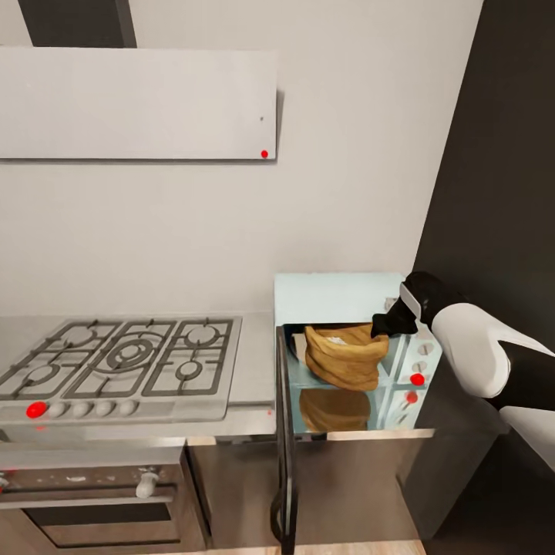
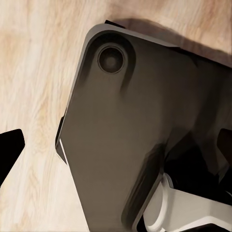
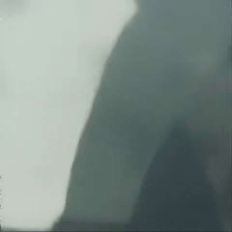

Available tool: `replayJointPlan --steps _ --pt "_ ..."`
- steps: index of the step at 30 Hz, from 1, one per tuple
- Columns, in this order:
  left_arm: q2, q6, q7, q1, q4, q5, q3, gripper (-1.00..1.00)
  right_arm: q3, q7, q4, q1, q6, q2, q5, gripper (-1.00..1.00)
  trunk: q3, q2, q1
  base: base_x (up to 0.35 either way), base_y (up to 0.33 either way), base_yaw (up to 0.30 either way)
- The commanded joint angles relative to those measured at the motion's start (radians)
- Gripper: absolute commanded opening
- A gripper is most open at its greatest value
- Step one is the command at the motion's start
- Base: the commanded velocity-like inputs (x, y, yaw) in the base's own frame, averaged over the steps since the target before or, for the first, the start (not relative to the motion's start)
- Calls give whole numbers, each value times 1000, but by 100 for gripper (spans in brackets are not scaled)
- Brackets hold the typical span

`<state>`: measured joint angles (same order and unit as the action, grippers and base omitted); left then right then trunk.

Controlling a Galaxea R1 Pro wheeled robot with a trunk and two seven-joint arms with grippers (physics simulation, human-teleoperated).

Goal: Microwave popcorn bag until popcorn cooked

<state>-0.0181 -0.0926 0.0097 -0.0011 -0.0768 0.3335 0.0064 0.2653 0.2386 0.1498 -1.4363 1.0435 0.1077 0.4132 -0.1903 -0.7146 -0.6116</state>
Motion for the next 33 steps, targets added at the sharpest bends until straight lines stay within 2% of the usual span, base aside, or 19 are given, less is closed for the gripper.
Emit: replayJointPlan --steps 1,8,9,20,31,33 --pt "0 -3 1 0 0 4 0 100 11 10 30 -1 4 0 4 -100 -1 0 -11 63 0 0" --pt "-1 -3 1 0 0 4 0 100 11 10 30 -1 4 3 4 -100 -1 0 -11 11 0 0" --pt "-1 -3 1 0 0 4 0 100 10 10 30 -1 4 3 4 100 -1 0 -11 0 0 0" --pt "-4 -4 1 0 0 -1 -4 100 8 19 34 -1 4 2 4 100 -1 0 -11 -19 0 0" --pt "-6 -4 1 0 0 -3 -5 100 13 30 50 -1 4 -1 1 100 -1 0 -11 -326 0 0" --pt "-6 -4 1 0 0 -4 -5 100 12 35 82 -1 4 -2 1 100 -1 0 -11 -346 0 0"
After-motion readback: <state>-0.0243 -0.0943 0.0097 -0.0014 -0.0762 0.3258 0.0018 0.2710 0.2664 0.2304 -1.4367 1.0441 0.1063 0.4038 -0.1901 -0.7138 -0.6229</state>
